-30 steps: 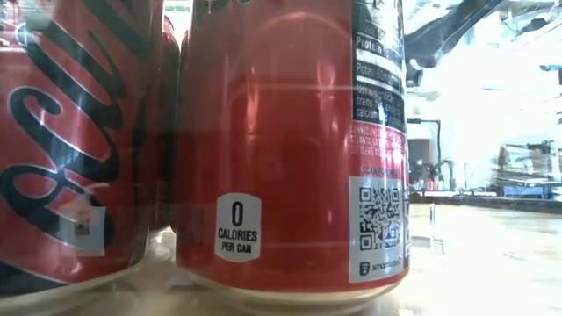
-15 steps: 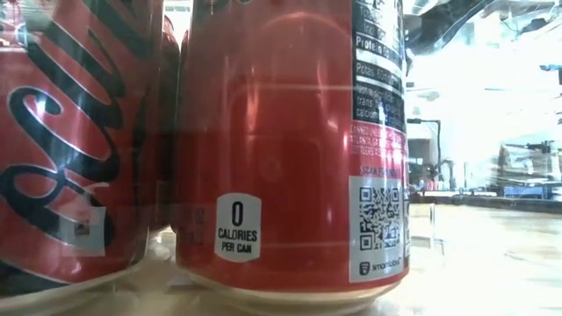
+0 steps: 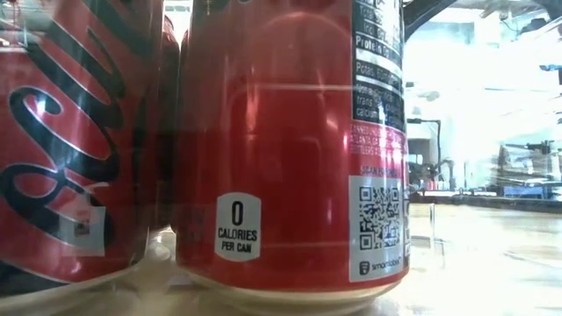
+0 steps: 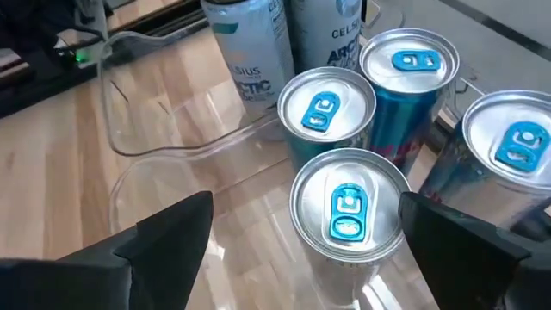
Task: Sort soda cans
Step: Adjust the blue soda can in the bottom transparent bin
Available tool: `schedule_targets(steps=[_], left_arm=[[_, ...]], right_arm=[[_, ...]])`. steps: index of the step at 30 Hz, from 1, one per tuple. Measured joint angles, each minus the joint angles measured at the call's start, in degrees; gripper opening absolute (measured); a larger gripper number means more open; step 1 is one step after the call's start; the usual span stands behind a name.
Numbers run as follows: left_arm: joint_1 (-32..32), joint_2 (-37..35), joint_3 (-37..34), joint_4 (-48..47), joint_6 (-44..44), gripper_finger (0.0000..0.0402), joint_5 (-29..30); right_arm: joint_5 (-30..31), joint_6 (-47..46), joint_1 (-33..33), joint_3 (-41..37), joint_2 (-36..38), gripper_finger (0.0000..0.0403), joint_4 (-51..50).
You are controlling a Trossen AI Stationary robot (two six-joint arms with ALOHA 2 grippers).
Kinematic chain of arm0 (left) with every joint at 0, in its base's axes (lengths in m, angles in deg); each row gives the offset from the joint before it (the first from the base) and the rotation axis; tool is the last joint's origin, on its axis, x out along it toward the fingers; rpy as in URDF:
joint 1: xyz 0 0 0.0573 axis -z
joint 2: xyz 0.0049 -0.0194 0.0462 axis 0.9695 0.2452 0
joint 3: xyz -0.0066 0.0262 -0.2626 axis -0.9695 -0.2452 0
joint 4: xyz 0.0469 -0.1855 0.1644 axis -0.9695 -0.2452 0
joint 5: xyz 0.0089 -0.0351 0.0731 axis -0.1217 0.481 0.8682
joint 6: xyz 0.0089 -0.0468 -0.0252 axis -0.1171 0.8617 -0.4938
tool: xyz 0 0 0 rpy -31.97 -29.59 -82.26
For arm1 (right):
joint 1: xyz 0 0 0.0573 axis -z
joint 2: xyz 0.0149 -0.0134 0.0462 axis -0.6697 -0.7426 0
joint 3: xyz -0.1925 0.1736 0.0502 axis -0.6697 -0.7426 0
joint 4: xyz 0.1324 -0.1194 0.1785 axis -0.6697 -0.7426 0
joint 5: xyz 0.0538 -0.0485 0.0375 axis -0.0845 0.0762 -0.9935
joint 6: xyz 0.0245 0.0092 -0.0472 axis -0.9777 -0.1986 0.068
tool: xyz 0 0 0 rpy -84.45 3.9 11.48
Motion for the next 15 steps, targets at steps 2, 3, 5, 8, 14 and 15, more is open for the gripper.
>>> schedule_targets(steps=[2, 3, 5, 8, 14, 15], left_arm=[[0.0, 0.0, 0.0, -0.1, -0.6, 0.0000, 0.0], [0.0, 0.0, 0.0, -0.1, -0.8, 0.0000, -0.1], [0.0, 0.0, 0.0, -0.1, -0.9, 0.0000, -0.1], [0.0, 0.0, 0.0, -0.1, -0.9, 0.0000, -0.1], [0.0, 0.0, 0.0, -0.1, -0.9, 0.0000, -0.1], [0.0, 0.0, 0.0, -0.1, -0.9, 0.0000, -0.1]], right_arm=[[0.8, 0.0, 0.0, 1.2, -1.0, 0.0389, -0.9], [2.0, 0.1, 0.0, 1.5, -1.2, 0.0389, -1.3], [4.2, 0.5, 0.0, 1.7, -1.2, 0.0388, -2.3], [6.2, 0.8, 0.0, 1.7, -1.2, 0.0388, -2.9], [6.1, 2.7, -0.8, 1.6, -0.8, 0.0388, -3.7], [6.1, 2.8, -0.9, 1.6, -0.8, 0.0388, -3.7]])
